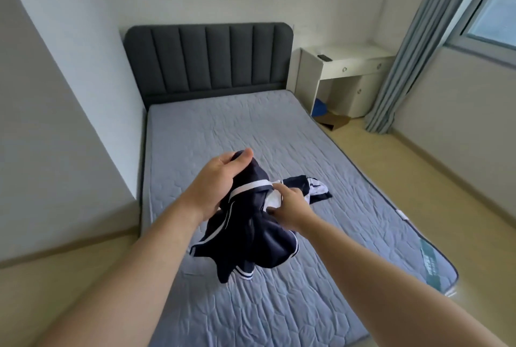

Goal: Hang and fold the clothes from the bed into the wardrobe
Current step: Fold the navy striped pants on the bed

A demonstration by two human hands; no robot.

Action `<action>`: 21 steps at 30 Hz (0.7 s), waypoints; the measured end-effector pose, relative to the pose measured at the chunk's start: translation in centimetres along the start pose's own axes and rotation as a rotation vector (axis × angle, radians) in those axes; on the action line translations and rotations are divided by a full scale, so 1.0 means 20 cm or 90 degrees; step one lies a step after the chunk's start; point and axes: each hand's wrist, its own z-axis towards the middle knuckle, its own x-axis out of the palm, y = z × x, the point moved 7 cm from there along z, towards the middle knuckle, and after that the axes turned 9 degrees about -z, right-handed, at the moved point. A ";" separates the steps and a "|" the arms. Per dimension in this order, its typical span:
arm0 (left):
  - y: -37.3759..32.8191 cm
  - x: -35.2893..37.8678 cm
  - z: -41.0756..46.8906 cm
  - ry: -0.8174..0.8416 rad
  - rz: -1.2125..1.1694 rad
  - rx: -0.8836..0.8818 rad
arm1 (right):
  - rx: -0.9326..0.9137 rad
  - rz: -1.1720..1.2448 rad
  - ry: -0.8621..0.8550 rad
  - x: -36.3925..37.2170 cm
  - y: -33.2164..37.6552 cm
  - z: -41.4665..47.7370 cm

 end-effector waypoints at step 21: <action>-0.22 -0.62 -0.03 -0.404 0.260 0.188 | -0.070 0.019 -0.003 0.09 0.20 0.05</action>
